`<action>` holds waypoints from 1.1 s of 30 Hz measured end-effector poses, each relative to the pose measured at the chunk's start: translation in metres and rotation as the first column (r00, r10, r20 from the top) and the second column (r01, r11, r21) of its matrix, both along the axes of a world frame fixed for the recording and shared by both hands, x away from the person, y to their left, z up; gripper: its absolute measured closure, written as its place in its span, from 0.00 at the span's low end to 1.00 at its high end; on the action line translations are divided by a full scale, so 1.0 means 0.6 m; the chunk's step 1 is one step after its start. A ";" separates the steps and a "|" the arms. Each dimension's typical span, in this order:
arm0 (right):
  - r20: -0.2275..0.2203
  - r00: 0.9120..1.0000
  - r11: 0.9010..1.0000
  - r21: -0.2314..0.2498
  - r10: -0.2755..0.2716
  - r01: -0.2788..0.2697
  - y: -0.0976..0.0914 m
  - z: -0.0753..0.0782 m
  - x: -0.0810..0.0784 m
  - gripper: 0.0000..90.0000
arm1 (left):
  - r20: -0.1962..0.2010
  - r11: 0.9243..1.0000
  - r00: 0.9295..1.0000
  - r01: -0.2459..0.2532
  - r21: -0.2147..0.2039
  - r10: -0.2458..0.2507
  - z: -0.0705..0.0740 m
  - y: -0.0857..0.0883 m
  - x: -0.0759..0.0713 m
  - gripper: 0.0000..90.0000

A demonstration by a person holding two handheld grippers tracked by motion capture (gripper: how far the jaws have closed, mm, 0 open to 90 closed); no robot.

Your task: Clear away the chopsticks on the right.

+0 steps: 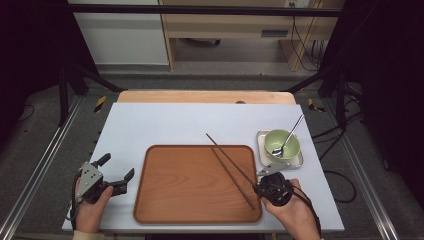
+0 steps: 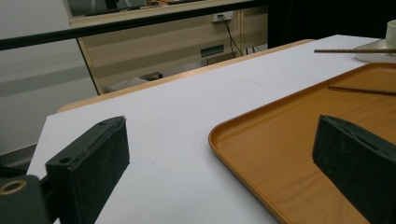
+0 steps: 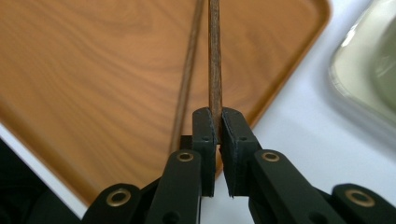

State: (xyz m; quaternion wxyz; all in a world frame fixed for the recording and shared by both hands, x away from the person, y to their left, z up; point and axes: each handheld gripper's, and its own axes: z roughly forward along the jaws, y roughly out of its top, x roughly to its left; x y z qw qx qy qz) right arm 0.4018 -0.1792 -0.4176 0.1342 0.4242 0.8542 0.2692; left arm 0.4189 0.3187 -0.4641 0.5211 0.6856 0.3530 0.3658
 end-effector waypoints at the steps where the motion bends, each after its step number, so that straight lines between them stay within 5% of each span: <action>1: -0.018 1.000 1.000 0.004 -0.013 0.013 0.004 -0.002 -0.003 0.94 | 0.000 1.000 1.000 0.000 -0.001 0.000 0.000 0.000 0.000 0.04; 18: -0.077 0.997 1.000 -0.010 0.026 -0.027 0.023 -0.024 -0.025 0.94 | -0.001 1.000 1.000 0.002 0.000 -0.002 -0.002 -0.002 0.001 0.04; 33: -0.151 0.989 1.000 -0.012 0.006 -0.008 0.035 -0.040 -0.034 0.94 | 0.007 1.000 1.000 0.007 0.000 -0.007 0.004 -0.005 -0.002 0.04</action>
